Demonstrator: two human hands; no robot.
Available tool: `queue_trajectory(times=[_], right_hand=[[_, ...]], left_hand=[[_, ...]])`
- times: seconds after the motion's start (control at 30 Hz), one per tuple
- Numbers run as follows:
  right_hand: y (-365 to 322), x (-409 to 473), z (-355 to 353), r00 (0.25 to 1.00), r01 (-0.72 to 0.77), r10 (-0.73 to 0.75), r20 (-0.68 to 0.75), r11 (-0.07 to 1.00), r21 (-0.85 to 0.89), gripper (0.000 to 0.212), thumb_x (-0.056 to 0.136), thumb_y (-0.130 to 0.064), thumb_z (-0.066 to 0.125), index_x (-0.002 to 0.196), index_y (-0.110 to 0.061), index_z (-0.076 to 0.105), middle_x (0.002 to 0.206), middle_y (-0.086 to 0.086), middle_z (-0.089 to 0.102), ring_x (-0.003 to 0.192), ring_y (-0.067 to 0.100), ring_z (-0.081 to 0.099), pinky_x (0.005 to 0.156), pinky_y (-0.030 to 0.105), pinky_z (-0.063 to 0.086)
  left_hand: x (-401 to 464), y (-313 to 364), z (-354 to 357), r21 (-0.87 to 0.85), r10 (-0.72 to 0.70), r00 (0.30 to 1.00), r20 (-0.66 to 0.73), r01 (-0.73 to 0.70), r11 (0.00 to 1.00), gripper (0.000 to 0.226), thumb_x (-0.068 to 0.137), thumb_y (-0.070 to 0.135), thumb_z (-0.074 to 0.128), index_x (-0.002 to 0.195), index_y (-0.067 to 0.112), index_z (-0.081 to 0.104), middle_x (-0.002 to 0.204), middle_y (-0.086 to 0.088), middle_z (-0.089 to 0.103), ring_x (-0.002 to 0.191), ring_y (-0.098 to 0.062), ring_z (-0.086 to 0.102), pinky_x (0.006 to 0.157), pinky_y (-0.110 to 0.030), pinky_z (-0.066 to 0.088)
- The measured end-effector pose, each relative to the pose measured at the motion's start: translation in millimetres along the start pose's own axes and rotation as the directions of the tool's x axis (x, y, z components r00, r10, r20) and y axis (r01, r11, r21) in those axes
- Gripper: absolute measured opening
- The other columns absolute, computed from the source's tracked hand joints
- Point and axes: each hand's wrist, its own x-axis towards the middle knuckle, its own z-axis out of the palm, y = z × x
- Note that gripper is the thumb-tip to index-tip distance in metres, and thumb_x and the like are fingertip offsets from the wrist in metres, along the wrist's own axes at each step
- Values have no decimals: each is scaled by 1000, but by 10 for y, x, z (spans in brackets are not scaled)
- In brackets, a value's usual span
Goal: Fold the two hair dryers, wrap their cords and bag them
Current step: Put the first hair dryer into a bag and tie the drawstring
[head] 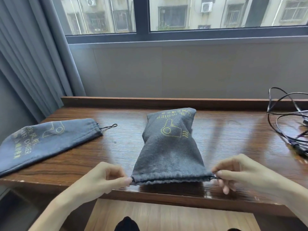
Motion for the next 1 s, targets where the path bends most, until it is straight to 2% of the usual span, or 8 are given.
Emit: queue_trajectory(times=[0.13,0.2,0.37,0.47,0.63,0.77,0.9,1.0], right_hand=[[-105,6,14,997,69,-62,-50,986,152,16,88,9,54,85,8,70,69,24,64,59,25,62,49,23,46],[-144,19,61,997,77,-74,-21,955,286,6,81,2,66,85,6,69,75,26,64,65,22,61,54,23,46],[-94,13,21,996,85,-79,-33,875,477,50,49,-25,94,87,0,72,85,20,66,77,22,64,59,23,49],[-70,-16,-22,997,77,-58,-51,817,571,56,45,-25,96,89,0,73,89,21,66,80,24,67,61,25,52],[-83,-9,-70,999,49,-32,-37,754,655,55,45,-23,97,91,-4,73,65,7,52,61,16,60,58,26,52],[-97,-62,-141,999,-28,14,32,877,481,44,68,-28,82,95,6,69,69,11,46,64,17,50,61,26,45],[-125,-123,-161,995,-81,64,78,965,248,43,68,-34,79,85,4,71,67,13,49,63,19,45,58,21,42],[-173,-140,-109,991,-94,104,89,990,-109,34,74,-37,80,78,-4,73,63,5,48,59,12,40,53,14,33]], left_hand=[[39,112,19,-10,24,998,59,-23,1000,31,90,32,63,63,17,66,56,6,45,54,-11,30,52,-22,23],[73,158,57,-75,52,998,24,-50,996,32,91,32,62,62,19,68,57,3,47,54,-13,28,52,-25,20],[91,152,76,-107,38,999,-11,-39,993,34,90,30,59,62,12,63,54,4,49,50,-9,29,49,-18,22],[85,81,63,-137,32,999,-19,-35,990,39,91,34,61,56,17,59,52,2,39,51,-11,27,49,-18,22],[81,-46,38,-129,17,1000,2,-16,991,39,70,55,70,59,18,62,59,-7,30,54,-14,23,50,-21,20],[86,-104,19,-125,6,1000,7,-5,992,37,68,53,73,62,18,62,59,1,38,58,-14,25,51,-23,19],[92,-122,8,-161,8,1000,-15,-10,987,35,71,49,71,61,16,61,56,7,36,55,-11,22,50,-19,17],[96,-132,20,-190,14,1000,-21,-17,982,38,71,51,72,63,16,60,60,1,31,56,-13,19,50,-20,15]])
